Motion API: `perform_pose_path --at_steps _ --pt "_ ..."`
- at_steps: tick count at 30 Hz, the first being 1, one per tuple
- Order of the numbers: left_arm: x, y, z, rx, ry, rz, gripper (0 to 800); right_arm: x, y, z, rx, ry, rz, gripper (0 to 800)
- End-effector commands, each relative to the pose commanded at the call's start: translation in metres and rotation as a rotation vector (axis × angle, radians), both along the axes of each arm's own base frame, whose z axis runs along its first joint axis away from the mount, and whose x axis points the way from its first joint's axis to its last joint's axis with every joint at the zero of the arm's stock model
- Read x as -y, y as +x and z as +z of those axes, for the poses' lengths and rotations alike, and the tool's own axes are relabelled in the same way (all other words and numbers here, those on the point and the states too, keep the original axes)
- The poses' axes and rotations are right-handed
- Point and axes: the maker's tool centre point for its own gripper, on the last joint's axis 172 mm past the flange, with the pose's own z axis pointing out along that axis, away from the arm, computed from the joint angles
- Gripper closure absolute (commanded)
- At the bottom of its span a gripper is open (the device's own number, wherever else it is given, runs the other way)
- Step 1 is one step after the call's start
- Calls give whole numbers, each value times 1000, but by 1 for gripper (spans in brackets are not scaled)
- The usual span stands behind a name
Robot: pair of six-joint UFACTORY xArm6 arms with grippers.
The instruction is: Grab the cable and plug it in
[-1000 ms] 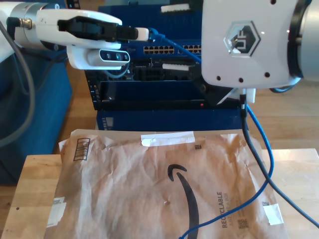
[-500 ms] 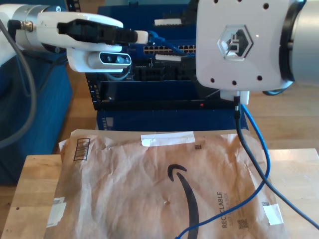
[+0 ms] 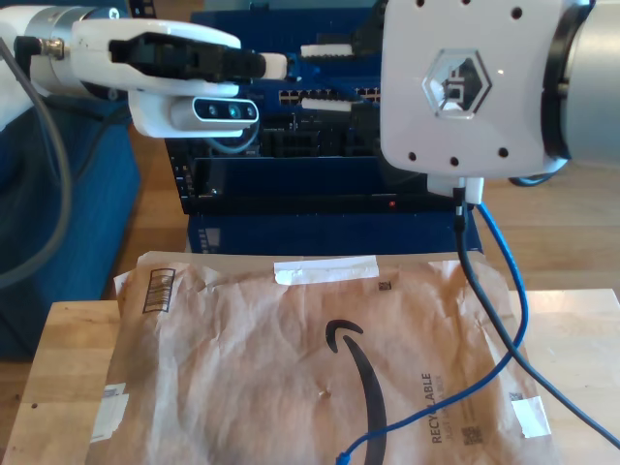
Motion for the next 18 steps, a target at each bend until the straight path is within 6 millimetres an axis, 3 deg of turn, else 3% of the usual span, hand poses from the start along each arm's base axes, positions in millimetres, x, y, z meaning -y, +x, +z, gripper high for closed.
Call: perform_pose_path --at_steps 9,10,14,18 --pt "0 -1 0 -1 -1 -3 764 0 0 0 -3 5 -2 691" --pt "0 -1 0 -1 -1 -4 745 0 0 1 -6 9 -2 750" --pt "-1 -4 1 -1 -5 -16 525 -2 -1 1 -34 43 0 786" --pt "0 -3 1 -1 -3 -12 439 -2 -1 1 -37 46 -1 796"
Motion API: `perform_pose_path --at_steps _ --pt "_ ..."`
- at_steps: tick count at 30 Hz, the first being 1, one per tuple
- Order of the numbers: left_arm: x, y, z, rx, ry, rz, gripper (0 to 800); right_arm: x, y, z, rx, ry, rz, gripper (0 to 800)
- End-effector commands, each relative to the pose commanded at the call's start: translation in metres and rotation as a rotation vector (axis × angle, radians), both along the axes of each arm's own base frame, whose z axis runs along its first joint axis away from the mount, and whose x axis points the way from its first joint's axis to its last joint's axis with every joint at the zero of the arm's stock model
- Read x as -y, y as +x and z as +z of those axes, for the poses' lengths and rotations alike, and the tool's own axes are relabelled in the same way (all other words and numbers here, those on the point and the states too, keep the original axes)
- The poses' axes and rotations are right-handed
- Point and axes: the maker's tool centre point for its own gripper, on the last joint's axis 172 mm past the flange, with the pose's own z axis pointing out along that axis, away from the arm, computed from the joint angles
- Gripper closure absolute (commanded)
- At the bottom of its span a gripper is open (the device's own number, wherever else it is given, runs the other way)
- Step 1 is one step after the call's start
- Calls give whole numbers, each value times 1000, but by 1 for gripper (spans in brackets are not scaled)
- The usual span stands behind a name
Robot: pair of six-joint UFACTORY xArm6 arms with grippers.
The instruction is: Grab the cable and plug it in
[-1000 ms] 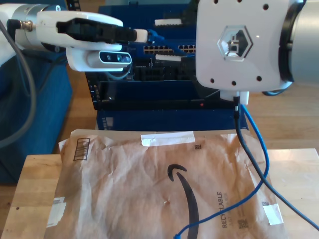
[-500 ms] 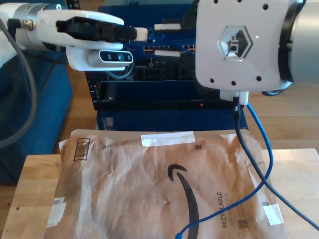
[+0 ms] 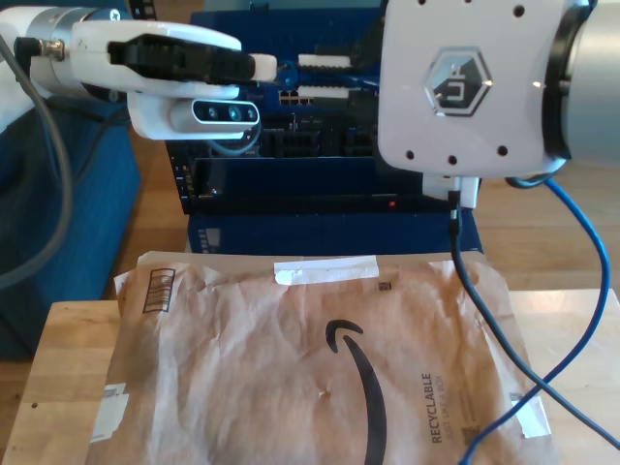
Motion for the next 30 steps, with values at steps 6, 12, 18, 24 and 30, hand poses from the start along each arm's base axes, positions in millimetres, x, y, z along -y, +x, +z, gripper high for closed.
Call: perform_pose_path --at_steps 6,12,18,24,30 --pt "2 10 0 13 21 41 253 -6 12 -11 -28 -17 -7 797" --pt "-6 41 -28 1 146 171 71 3 33 -24 -53 -36 -48 797" --pt "-33 62 -79 49 418 302 11 82 81 -35 -73 -40 -246 797" --pt "-90 55 -150 61 747 329 6 143 103 -64 -112 -69 -381 796" --pt "-167 31 -197 300 909 260 3 180 107 -119 -192 -108 -457 792"
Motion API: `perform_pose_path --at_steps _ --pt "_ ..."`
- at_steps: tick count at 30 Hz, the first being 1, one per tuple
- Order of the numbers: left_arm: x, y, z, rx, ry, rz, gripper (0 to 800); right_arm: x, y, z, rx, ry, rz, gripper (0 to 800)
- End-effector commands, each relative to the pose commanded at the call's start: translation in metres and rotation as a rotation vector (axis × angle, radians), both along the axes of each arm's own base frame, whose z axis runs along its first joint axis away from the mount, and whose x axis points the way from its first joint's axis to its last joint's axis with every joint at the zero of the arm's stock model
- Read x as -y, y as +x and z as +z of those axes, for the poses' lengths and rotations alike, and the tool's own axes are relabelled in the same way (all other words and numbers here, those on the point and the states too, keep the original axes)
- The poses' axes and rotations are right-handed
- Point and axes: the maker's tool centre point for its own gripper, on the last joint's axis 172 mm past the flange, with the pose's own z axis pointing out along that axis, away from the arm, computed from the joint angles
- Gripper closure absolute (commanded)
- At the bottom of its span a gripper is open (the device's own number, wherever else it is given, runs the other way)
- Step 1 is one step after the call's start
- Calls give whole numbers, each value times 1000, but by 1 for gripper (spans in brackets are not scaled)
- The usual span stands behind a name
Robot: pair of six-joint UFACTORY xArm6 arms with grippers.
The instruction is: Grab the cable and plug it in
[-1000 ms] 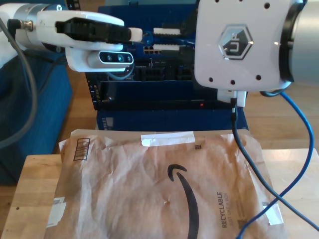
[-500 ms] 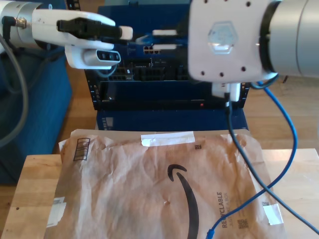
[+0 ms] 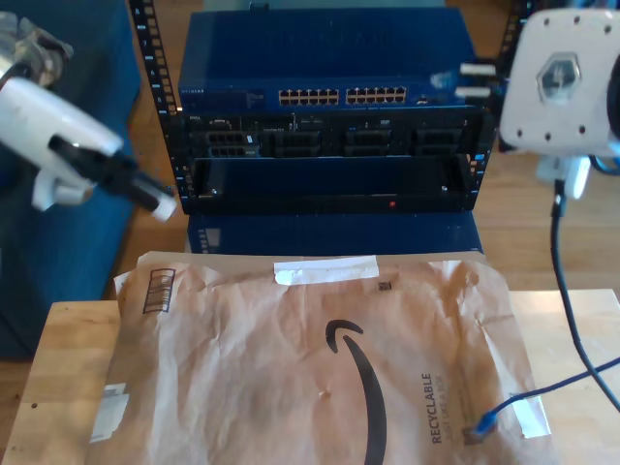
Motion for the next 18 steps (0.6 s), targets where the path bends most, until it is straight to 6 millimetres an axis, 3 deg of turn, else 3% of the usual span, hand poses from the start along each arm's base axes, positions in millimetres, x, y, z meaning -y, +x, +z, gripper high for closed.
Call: perform_pose_path --at_steps 2,5,8,11,15,18 --pt "-34 -8 -5 34 30 17 3 5 -1 -14 -17 -29 -5 791" --pt "-77 -40 -31 9 122 -21 3 22 0 -27 -36 -45 -38 788" --pt "-104 -74 -52 -7 162 -85 3 47 7 -29 -7 -54 -104 788" --pt "-129 -101 -69 -17 151 -91 3 56 14 -37 6 -82 -128 788" --pt "-151 -136 -89 -29 141 -110 2 69 18 -33 69 -112 -170 783" --pt "-169 -165 -107 -34 195 -129 2 70 18 -37 68 -118 -170 780"
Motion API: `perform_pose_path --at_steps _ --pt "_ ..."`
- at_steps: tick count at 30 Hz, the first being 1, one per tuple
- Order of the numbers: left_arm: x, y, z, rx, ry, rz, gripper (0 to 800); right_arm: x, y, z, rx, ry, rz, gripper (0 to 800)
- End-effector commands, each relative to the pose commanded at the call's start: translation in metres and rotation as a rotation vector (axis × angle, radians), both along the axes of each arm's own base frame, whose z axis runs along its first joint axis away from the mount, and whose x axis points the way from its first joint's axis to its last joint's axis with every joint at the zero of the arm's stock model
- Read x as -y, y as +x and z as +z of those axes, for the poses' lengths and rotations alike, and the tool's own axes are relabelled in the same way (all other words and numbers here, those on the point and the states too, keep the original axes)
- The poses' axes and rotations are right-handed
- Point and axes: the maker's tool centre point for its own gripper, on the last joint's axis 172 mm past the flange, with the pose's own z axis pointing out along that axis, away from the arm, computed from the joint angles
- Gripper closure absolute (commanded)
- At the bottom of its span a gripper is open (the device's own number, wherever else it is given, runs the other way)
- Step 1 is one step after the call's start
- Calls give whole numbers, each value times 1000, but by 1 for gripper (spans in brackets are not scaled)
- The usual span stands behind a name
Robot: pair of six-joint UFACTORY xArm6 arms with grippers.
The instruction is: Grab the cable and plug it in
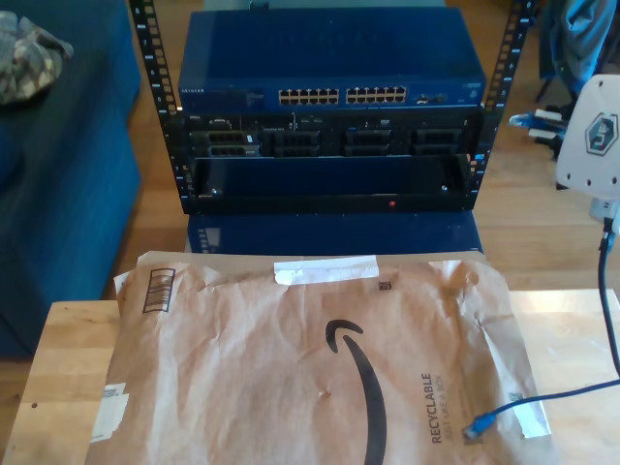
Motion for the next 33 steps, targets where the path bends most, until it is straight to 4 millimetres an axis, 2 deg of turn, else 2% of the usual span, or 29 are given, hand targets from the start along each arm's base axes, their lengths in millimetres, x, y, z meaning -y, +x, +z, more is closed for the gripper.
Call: perform_pose_path --at_steps 3,6,9,11,13,15,17,21,26,29,33 --pt "-3 -38 -15 14 1 -85 2 0 -3 -12 -18 -5 0 762" --pt "-5 -72 -29 15 -18 -86 2 1 -7 -26 -37 -7 -2 759" --pt "-17 -116 -52 -29 -10 -70 2 9 -5 -24 -5 -14 -27 737" --pt "-15 -146 -65 -39 -28 -59 2 9 -5 -25 -4 -15 -29 737" --pt "-7 -167 -73 -21 -76 -47 1 10 -6 -28 -9 -17 -29 764" --pt "-4 -179 -77 7 -101 -20 2 9 -6 -29 -9 -18 -28 796" --pt "3 -192 -81 35 -131 5 2 6 -7 -29 -10 -17 -20 796" --pt "7 -201 -84 72 -159 15 1 2 -9 -36 -21 -16 -12 797" --pt "24 -230 -98 51 -198 23 2 3 -9 -39 -26 -17 -14 797" --pt "9 -230 -108 87 -113 17 2 5 -8 -36 -8 -20 -23 797" --pt "9 -236 -116 143 -93 15 2 1 -9 -38 -8 -22 -15 797"
